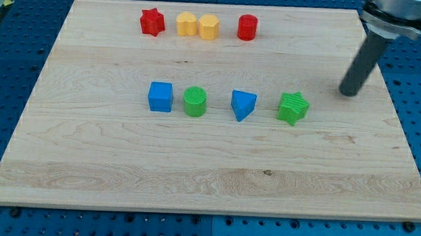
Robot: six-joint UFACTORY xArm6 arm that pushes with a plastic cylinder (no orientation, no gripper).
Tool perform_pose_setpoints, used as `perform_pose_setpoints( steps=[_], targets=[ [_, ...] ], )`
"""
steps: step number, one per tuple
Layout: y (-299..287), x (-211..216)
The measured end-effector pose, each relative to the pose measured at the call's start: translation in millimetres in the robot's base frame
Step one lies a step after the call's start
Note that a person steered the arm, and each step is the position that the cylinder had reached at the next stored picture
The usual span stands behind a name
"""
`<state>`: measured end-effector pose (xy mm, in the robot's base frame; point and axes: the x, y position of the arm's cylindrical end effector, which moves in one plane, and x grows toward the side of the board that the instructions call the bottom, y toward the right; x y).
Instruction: Separate the green circle and the blue cube
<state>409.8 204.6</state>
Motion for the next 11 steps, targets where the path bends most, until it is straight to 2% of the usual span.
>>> perform_pose_setpoints(
  steps=[2, 3, 4, 7, 8, 9, 11],
  targets=[
    [-131, 0],
    [-152, 3],
    [-165, 24],
    [-168, 74],
    [-186, 75],
    [-232, 75],
    [-256, 72]
  ],
)
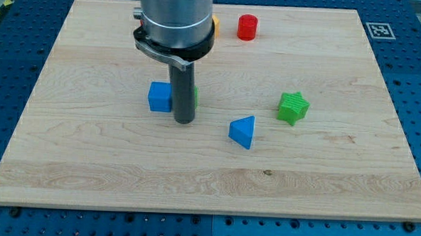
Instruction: Separate the green circle and the blue cube
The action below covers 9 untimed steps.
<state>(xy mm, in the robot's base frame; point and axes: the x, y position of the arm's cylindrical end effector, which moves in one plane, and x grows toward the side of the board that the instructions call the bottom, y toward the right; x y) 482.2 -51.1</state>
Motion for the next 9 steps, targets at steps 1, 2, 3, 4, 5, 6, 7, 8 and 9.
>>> perform_pose_setpoints(
  steps=[1, 2, 3, 4, 5, 6, 7, 8, 9],
  targets=[
    [-17, -11],
    [-17, -25],
    [-15, -36],
    [-9, -45],
    [-9, -59],
    [-28, -70],
    [-71, -71],
    [-114, -69],
    [-120, -69]
  ],
)
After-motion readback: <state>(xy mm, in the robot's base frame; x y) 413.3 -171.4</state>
